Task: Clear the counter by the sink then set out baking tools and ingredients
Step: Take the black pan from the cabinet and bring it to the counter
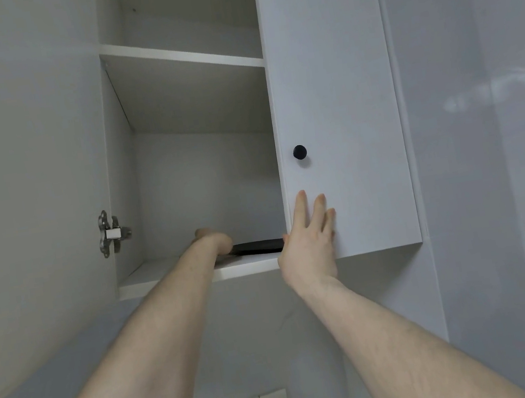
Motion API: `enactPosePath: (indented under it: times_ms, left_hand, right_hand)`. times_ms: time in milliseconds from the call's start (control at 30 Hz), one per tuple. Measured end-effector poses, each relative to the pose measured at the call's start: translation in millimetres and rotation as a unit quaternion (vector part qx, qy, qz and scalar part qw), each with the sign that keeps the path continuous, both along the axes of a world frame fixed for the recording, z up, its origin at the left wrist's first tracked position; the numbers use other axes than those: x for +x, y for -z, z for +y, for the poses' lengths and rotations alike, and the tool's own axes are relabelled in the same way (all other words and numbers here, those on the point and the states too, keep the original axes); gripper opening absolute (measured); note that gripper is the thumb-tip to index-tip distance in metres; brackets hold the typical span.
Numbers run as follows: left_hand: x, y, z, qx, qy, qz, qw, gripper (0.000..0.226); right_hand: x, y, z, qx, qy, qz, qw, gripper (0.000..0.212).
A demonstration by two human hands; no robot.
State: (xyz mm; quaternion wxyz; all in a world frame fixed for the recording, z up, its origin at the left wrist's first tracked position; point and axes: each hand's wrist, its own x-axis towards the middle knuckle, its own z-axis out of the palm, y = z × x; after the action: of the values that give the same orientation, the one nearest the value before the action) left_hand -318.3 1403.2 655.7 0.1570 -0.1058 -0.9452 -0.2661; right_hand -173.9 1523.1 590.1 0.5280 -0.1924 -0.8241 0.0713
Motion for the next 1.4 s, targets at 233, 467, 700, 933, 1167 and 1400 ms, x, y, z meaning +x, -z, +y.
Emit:
enactPosePath:
  times_ms: [233, 467, 700, 933, 1167, 1400]
  left_hand:
    - [-4.2, -0.2, -12.7, 0.188, -0.058, -0.037, 0.98, 0.04]
    - [-4.8, -1.1, -15.4, 0.351, -0.03, -0.038, 0.935, 0.013]
    - [-27.1, 1.2, -17.5, 0.354, -0.035, -0.043, 0.934, 0.035]
    - [8.7, 2.1, -17.1, 0.279, -0.03, -0.007, 0.96, 0.032]
    - [17.3, 7.0, -9.9, 0.218, -0.059, 0.045, 0.973, 0.028]
    - [18.2, 12.0, -4.4, 0.15, -0.071, 0.096, 0.981, 0.022]
  right_hand:
    - [-0.8, 2.2, -0.2, -0.002, -0.008, 0.007, 1.0, 0.082]
    - [-2.7, 2.8, 0.5, 0.006, 0.008, 0.0, 1.0, 0.084]
    - [1.5, 1.5, -2.4, -0.008, -0.007, 0.009, 1.0, 0.085]
    - [0.7, 1.8, -2.5, -0.009, -0.002, 0.006, 1.0, 0.086]
    - [-0.2, 2.6, -1.9, -0.013, -0.013, 0.012, 1.0, 0.087]
    - [0.8, 3.3, -2.5, -0.011, -0.015, 0.014, 1.0, 0.087]
